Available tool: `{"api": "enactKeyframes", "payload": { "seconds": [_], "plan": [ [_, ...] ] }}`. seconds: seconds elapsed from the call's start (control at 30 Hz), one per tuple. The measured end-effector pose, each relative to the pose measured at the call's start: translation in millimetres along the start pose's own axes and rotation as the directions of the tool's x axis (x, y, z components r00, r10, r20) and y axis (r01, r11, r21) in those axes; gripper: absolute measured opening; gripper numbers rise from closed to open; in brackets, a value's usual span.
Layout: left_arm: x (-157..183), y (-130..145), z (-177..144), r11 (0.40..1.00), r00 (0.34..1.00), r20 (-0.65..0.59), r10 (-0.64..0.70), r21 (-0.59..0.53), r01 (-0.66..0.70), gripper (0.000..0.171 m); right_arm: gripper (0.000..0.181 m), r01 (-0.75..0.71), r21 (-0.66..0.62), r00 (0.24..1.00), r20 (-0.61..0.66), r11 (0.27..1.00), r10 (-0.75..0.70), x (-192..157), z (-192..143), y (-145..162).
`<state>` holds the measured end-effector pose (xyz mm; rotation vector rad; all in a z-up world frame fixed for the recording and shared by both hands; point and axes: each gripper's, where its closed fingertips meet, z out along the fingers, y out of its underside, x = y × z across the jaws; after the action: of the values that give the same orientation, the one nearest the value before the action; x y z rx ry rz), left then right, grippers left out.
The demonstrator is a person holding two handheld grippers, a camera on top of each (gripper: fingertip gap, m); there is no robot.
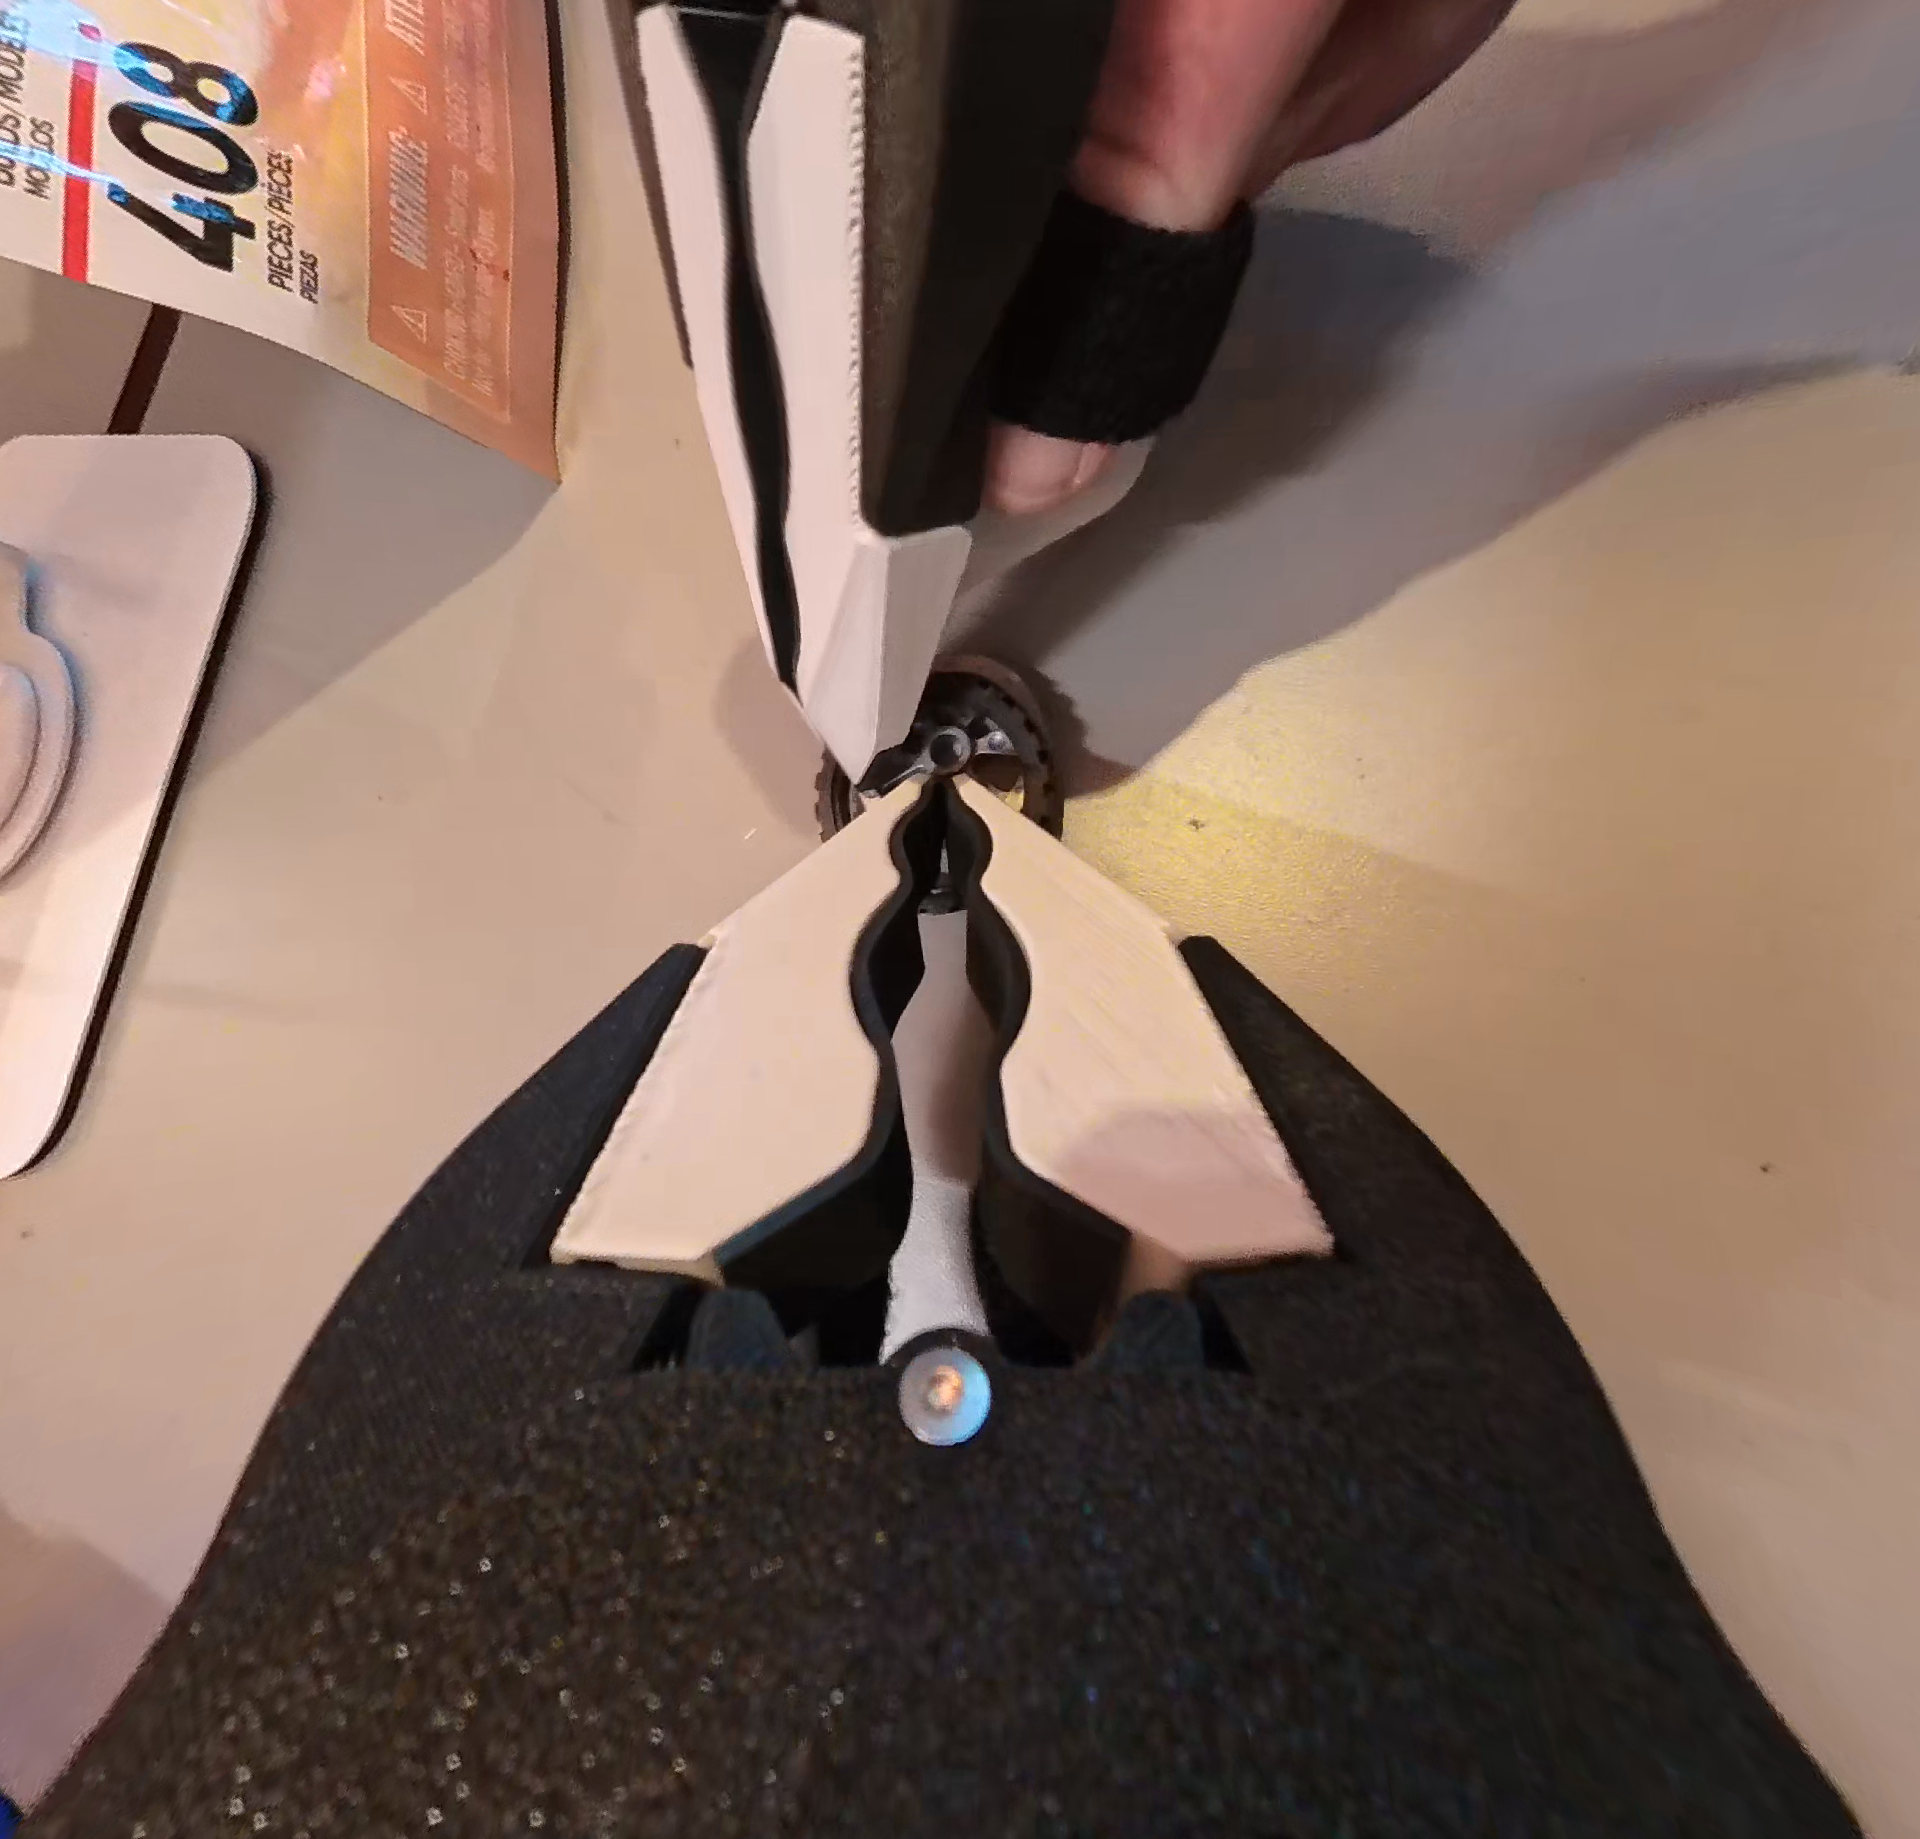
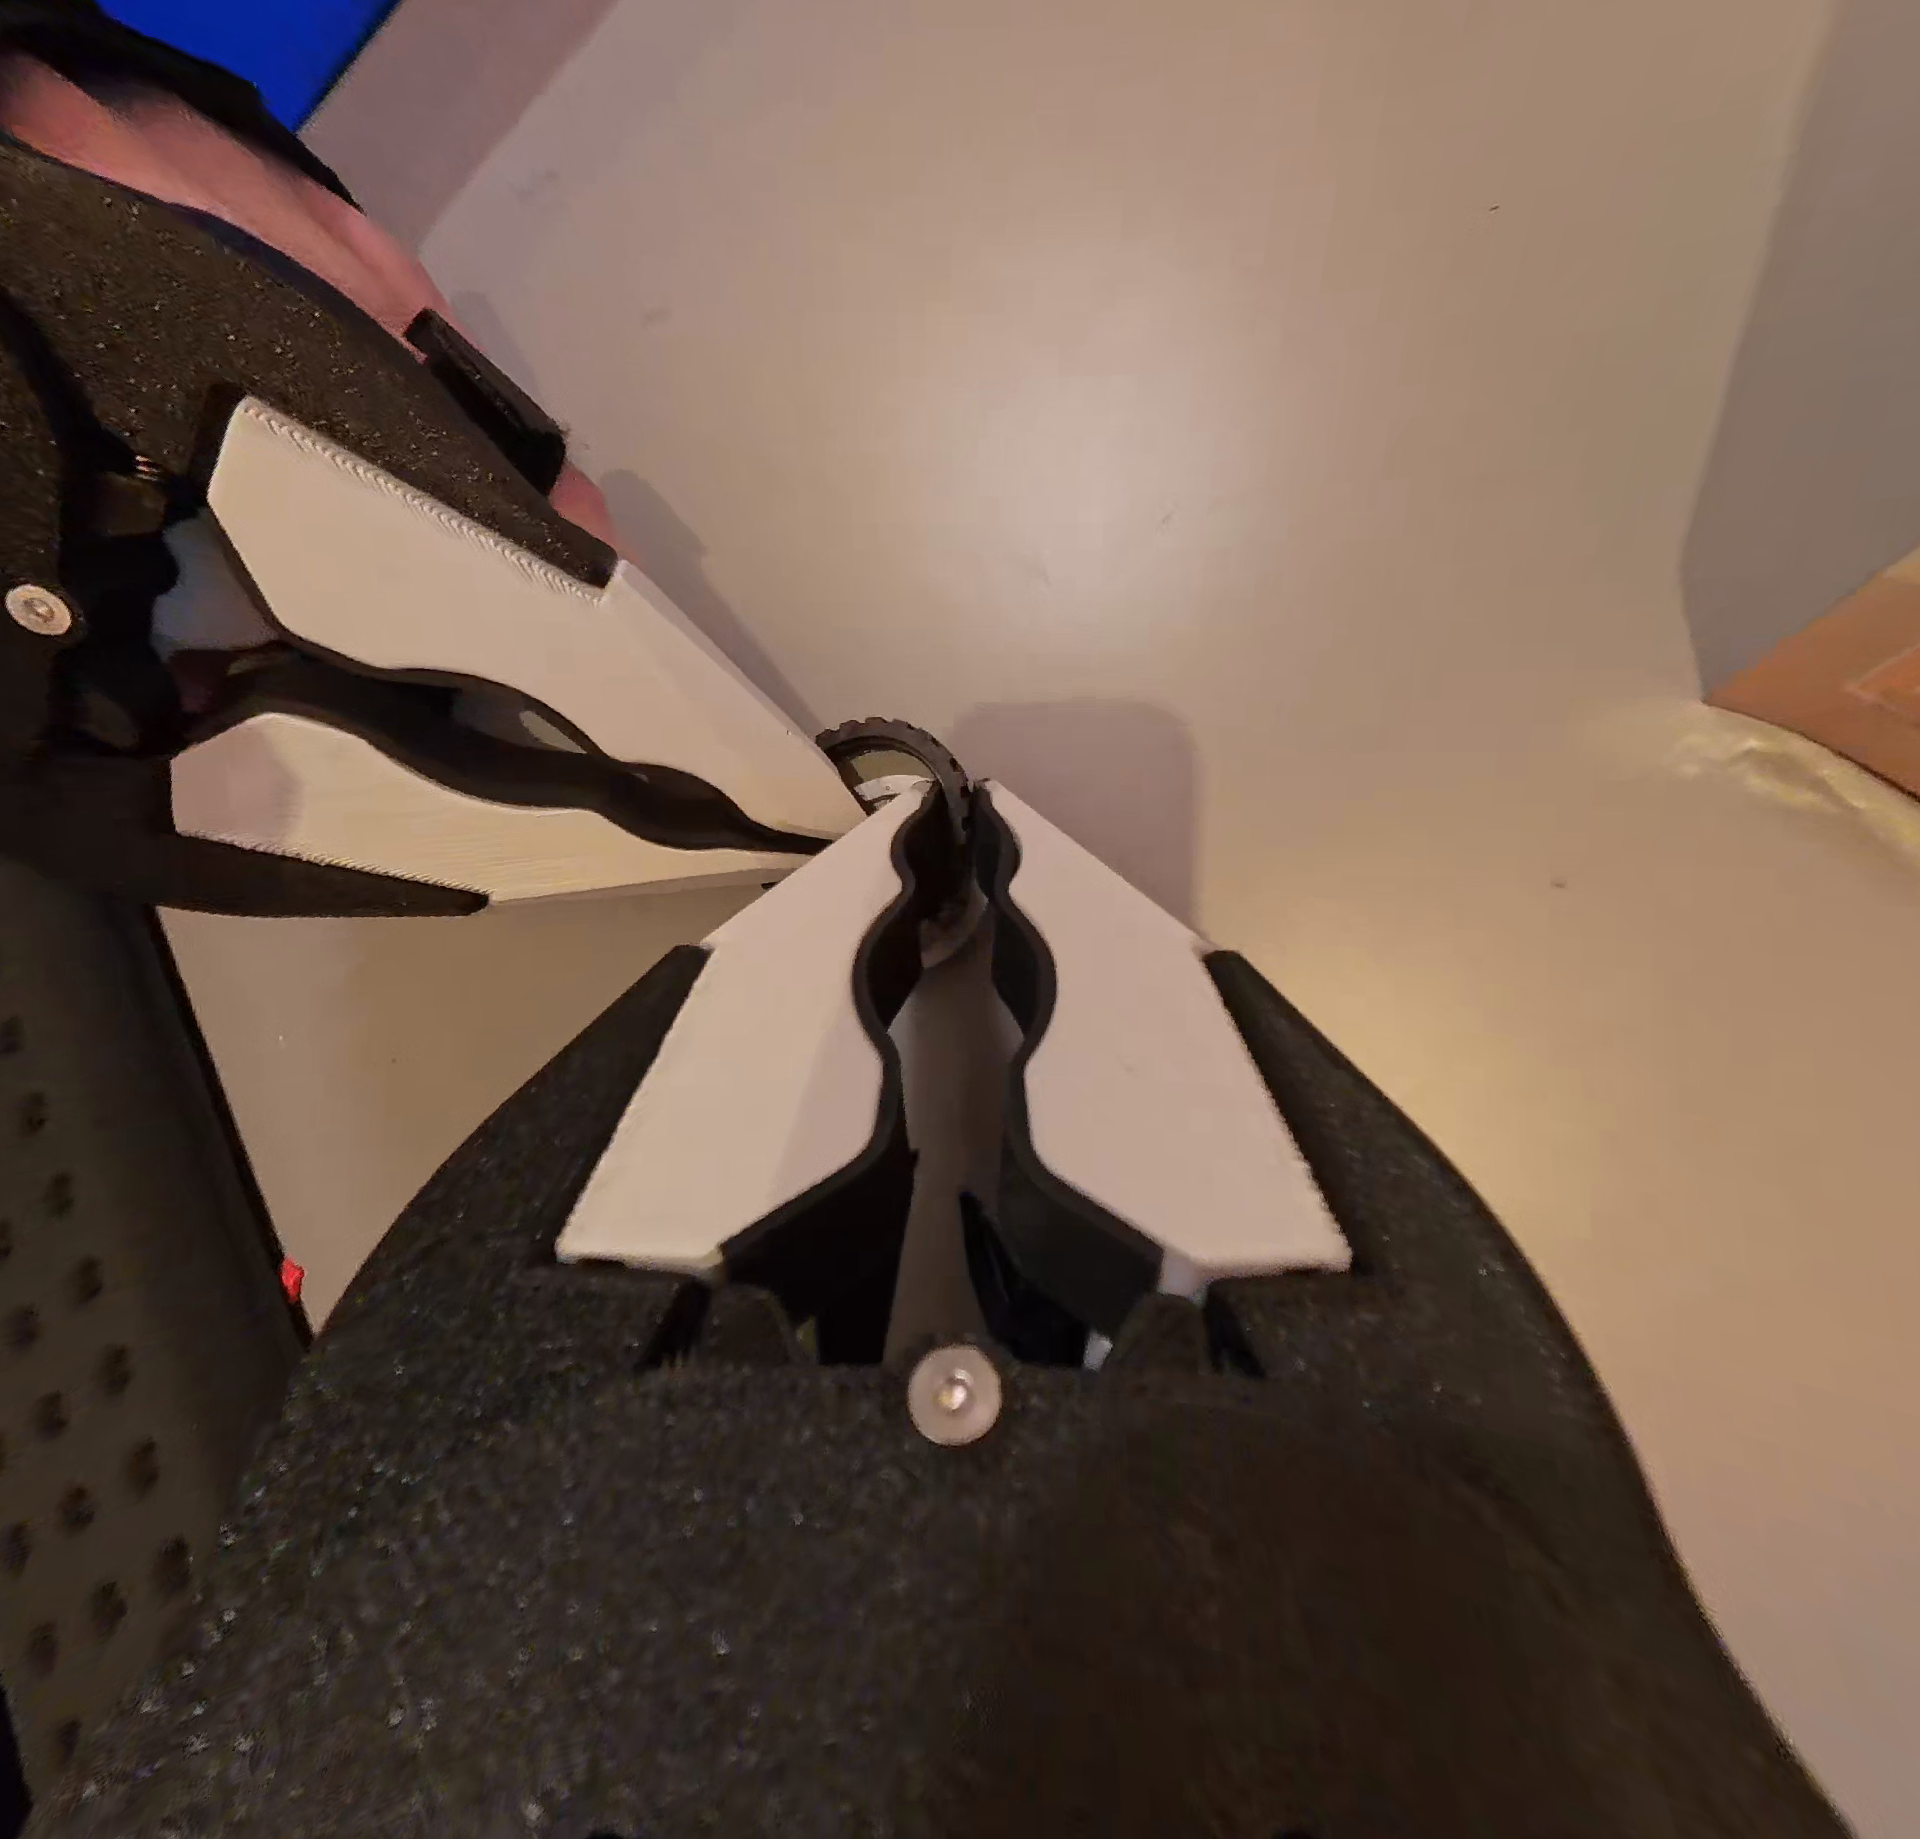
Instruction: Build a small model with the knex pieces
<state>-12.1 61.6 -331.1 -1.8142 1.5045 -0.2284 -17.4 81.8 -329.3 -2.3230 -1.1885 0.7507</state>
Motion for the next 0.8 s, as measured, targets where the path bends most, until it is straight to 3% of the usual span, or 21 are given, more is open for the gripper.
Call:
{"api": "enactKeyframes", "payload": {
  "seconds": [0.27,0.43,0.67,0.8],
  "plan": [
    [-4.5,3.7,-3.5,0.989,0.989,0.032,0.146,-0.041,-0.144,0.000,0.006,0.078,-0.027,0.995,-0.056,0.997,-0.080,1.1,-4.4,5.6],
    [-3.5,5.6,-11.1,0.994,0.994,-0.028,0.104,-0.030,-0.105,0.001,0.007,0.064,0.020,0.998,-0.024,0.998,-0.063,-5.8,-8.5,10.1],
    [2.5,-0.7,-22.7,0.998,0.987,-0.157,-0.041,0.046,0.049,0.007,0.006,0.096,0.039,0.995,-0.017,0.995,-0.096,-10.9,-10.1,9.0],
    [2.1,-5.0,-23.6,0.997,0.987,-0.154,-0.046,0.055,0.055,0.011,0.006,0.116,0.057,0.992,-0.046,0.992,-0.113,-7.7,-17.3,7.2]
  ]
}}
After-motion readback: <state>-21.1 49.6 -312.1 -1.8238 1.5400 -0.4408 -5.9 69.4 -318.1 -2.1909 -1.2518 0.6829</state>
